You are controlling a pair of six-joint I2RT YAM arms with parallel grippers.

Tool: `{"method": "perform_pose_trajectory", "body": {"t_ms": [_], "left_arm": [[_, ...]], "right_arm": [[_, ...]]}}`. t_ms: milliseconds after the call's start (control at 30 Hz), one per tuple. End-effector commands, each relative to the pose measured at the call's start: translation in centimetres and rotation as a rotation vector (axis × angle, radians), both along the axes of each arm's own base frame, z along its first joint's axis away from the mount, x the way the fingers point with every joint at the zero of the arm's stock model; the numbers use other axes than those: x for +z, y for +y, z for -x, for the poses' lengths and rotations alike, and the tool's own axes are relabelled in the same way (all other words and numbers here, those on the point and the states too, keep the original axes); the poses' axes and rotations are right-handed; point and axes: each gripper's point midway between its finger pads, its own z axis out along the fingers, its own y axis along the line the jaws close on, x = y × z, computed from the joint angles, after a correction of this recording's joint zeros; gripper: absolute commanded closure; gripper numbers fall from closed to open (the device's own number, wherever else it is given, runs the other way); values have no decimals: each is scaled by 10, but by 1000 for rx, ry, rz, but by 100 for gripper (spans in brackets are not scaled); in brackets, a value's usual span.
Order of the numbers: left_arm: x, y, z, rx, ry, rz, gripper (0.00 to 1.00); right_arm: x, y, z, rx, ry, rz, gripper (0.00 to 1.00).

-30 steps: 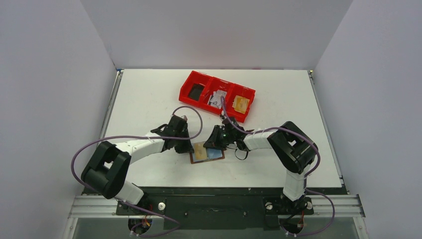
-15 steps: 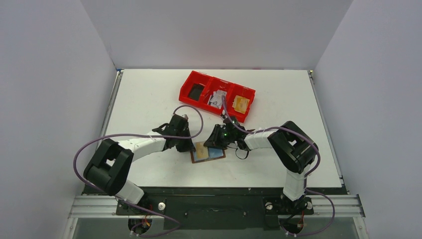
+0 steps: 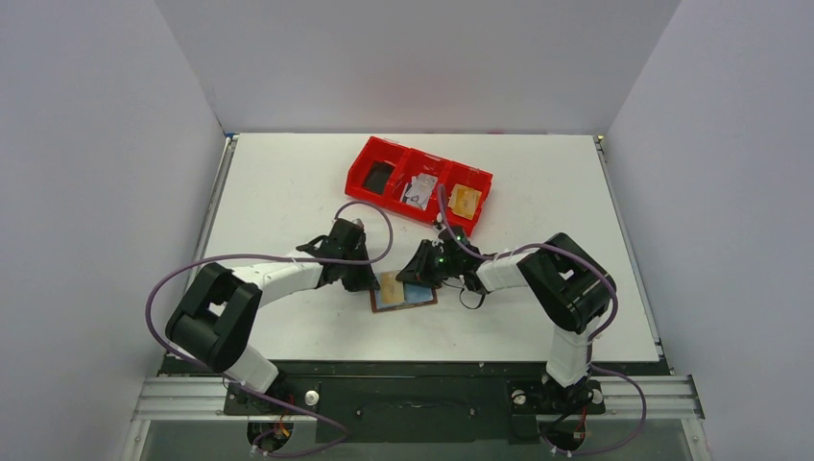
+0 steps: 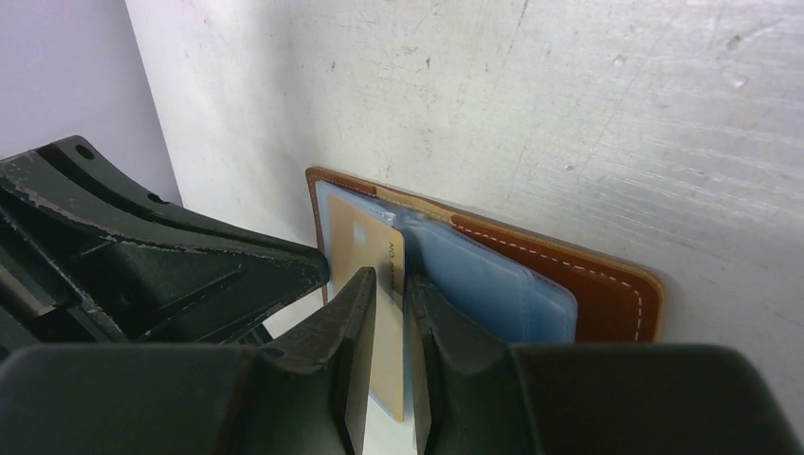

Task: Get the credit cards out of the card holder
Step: Remove the credit card from the card holder.

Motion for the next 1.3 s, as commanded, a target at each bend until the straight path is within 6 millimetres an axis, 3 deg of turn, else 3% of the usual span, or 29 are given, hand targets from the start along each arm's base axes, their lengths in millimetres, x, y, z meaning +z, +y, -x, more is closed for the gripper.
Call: {"method": "perform_pose_trajectory", "body": {"t_ms": [0,967,1267], "left_arm": [[-38,25,21,16,95,-142,100],[-46,28,25,27,120,-152,100],[-46,28,26,28,123,-151,100]], "right_arm": [[-10,-4,5,-10,24,-21,83],[-4,-17,-6,-121,38,-159,83],[-2,-20,-8,-139,34,-169,91]]}}
